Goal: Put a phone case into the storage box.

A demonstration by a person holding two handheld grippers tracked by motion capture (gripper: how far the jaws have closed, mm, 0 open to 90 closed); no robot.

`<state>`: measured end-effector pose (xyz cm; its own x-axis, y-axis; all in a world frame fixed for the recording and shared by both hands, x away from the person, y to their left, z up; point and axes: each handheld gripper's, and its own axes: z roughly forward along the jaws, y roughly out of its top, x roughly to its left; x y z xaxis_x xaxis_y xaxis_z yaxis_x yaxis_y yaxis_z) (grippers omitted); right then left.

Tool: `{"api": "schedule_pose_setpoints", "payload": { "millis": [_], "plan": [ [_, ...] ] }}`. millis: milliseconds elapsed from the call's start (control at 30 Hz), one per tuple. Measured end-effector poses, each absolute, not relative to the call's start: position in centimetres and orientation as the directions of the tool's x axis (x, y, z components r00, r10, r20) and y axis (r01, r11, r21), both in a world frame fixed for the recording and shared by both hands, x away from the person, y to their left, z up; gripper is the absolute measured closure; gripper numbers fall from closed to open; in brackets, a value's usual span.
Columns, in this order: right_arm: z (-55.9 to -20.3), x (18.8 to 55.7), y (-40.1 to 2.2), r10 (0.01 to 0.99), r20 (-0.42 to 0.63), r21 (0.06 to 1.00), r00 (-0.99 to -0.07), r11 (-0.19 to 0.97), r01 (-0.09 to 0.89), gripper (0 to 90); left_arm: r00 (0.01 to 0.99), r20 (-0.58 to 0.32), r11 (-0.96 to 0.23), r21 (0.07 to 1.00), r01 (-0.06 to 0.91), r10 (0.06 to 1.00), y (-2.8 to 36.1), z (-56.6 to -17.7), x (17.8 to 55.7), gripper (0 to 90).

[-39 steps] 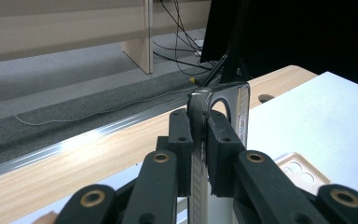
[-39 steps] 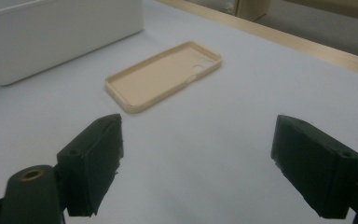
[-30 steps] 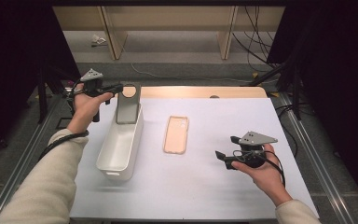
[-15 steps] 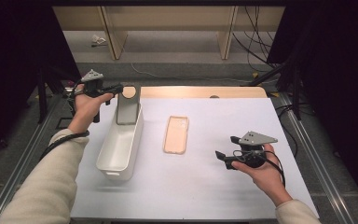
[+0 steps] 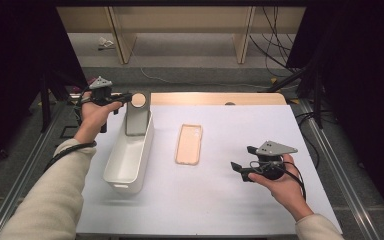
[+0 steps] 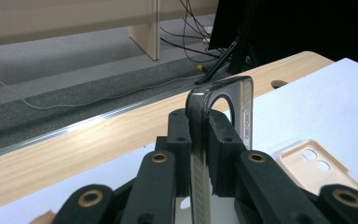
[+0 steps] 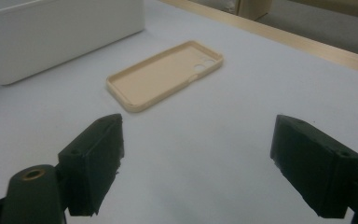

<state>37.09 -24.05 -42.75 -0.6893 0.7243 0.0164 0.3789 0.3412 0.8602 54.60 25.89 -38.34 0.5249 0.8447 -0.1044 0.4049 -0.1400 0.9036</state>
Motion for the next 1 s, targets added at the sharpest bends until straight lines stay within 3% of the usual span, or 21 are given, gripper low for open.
{"api": "schedule_pose_setpoints", "payload": {
  "millis": [1000],
  "plan": [
    [-42.87, 37.08, -23.91, 0.719, 0.017, 0.857, -0.695, 0.347, 0.380, 18.2, 0.486, -0.080, -0.171, 0.877, 0.449, 0.871, 26.17, -39.19, 55.06, 76.9]
  ]
}}
